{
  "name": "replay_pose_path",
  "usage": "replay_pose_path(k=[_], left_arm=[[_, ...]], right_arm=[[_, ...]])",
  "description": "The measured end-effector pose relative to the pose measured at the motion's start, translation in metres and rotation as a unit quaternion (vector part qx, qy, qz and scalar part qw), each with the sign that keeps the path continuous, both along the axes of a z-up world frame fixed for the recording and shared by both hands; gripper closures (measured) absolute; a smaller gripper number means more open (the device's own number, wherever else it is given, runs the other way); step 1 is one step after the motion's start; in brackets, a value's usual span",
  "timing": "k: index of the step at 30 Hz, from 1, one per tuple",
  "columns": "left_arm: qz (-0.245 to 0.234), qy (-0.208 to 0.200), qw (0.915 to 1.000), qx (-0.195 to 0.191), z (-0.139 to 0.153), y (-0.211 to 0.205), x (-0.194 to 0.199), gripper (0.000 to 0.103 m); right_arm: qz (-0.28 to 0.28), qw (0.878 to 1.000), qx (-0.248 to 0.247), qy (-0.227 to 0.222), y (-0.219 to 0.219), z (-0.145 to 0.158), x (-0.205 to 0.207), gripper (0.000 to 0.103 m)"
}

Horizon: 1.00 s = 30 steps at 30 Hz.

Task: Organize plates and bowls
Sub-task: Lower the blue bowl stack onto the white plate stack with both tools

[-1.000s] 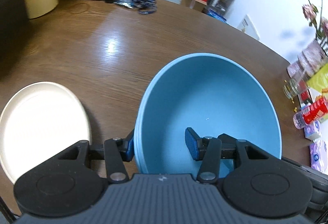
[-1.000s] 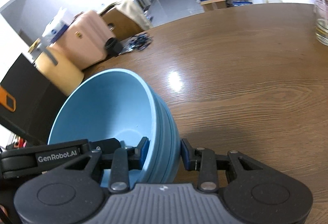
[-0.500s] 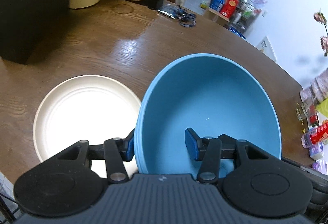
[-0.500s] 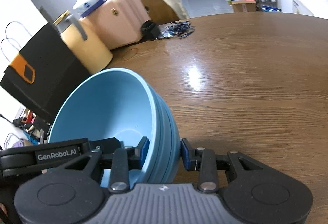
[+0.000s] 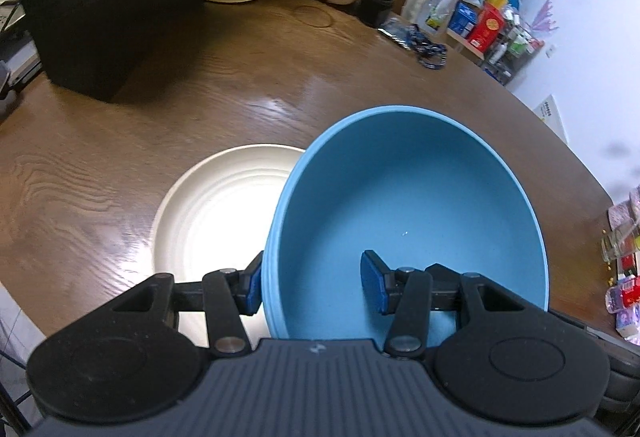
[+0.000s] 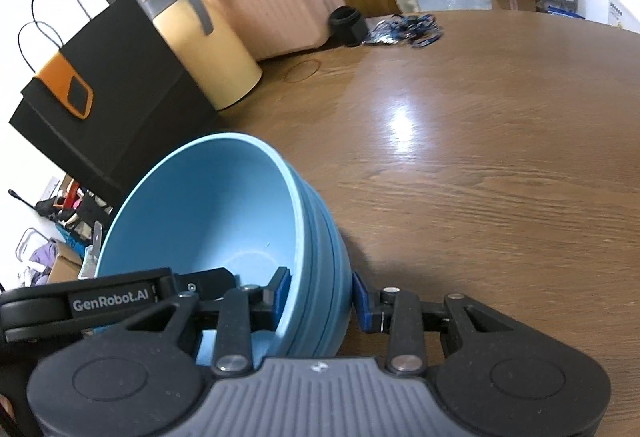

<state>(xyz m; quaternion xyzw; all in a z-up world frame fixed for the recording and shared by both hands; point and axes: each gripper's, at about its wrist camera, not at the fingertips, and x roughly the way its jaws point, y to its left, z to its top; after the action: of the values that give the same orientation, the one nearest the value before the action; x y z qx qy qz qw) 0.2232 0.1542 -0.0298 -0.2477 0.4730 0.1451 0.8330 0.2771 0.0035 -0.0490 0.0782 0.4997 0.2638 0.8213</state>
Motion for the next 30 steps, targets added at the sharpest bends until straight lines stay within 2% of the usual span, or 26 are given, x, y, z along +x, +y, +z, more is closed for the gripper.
replay_pose_path(k=[7,15,30], left_arm=[[0.005,0.013,0.9999,-0.001,-0.009,0.032,-0.006,0.053],[-0.010,0.026,0.9996,-0.003,-0.022,0.058,0.004,0.054],[-0.060,0.035,0.9976,-0.009,-0.040,0.065,0.027,0.057]], right_arm=[[0.006,1.000,0.000,0.015,0.035,-0.014,0.000,0.070],[-0.008,1.000,-0.001,0.028,0.058,-0.030,0.004,0.070],[-0.055,0.998,-0.008,0.037,0.057,-0.043,0.008,0.072]])
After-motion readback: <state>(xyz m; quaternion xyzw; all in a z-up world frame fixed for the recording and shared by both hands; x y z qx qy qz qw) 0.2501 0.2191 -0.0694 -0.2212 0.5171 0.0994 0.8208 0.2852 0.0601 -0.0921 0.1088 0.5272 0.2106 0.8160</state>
